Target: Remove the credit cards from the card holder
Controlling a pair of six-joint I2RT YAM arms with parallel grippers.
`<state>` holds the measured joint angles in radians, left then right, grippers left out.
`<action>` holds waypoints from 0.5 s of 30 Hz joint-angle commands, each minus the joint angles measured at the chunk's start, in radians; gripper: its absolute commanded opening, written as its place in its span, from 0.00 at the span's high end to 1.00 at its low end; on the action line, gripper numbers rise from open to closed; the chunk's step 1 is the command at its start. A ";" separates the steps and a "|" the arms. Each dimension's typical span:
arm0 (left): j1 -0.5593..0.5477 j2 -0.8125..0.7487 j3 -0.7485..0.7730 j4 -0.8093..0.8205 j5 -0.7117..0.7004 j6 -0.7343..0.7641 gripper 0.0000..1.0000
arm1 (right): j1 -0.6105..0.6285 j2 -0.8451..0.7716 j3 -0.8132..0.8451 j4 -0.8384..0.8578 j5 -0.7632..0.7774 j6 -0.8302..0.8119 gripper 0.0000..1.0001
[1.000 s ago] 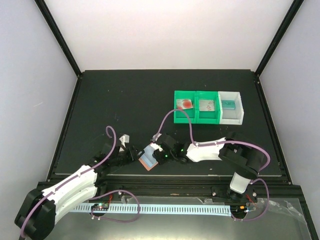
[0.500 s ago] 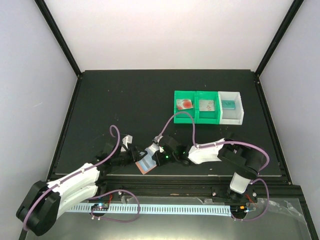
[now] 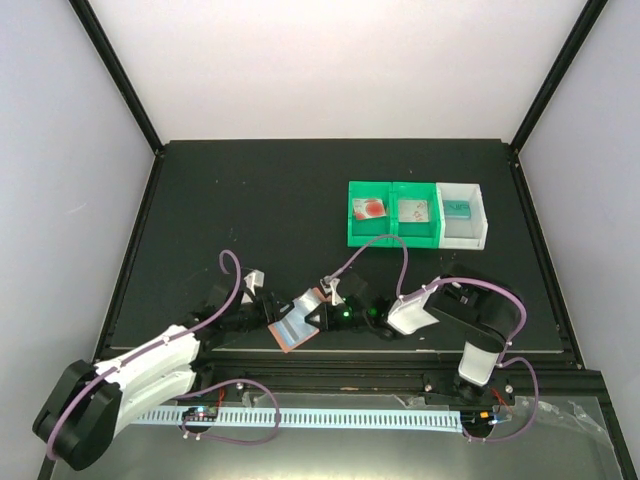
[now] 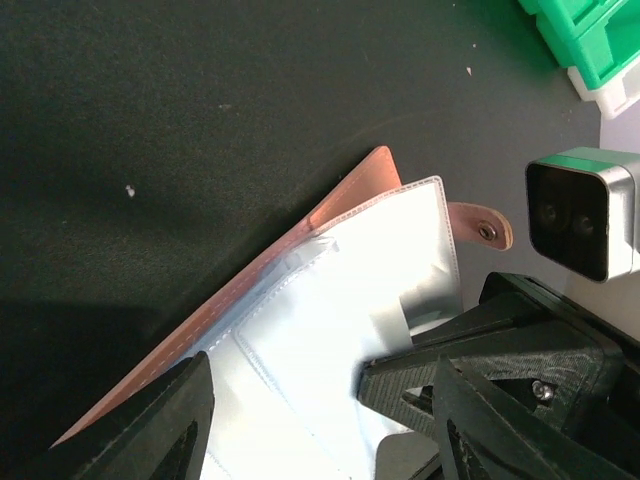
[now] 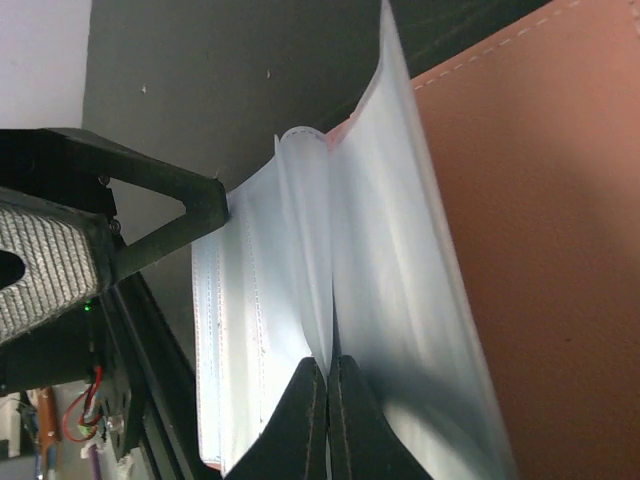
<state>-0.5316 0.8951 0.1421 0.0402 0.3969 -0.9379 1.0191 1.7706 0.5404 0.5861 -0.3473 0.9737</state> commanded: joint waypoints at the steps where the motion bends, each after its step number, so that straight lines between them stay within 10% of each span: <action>1: 0.004 -0.068 0.039 -0.134 -0.041 0.009 0.35 | -0.010 0.006 -0.021 0.107 -0.015 0.065 0.99; 15: 0.005 -0.101 -0.067 0.026 0.041 -0.142 0.23 | -0.013 0.020 -0.029 0.116 0.006 0.077 0.99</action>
<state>-0.5312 0.7624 0.0879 0.0093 0.4065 -1.0363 1.0126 1.7802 0.5209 0.6582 -0.3538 1.0378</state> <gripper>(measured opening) 0.768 0.013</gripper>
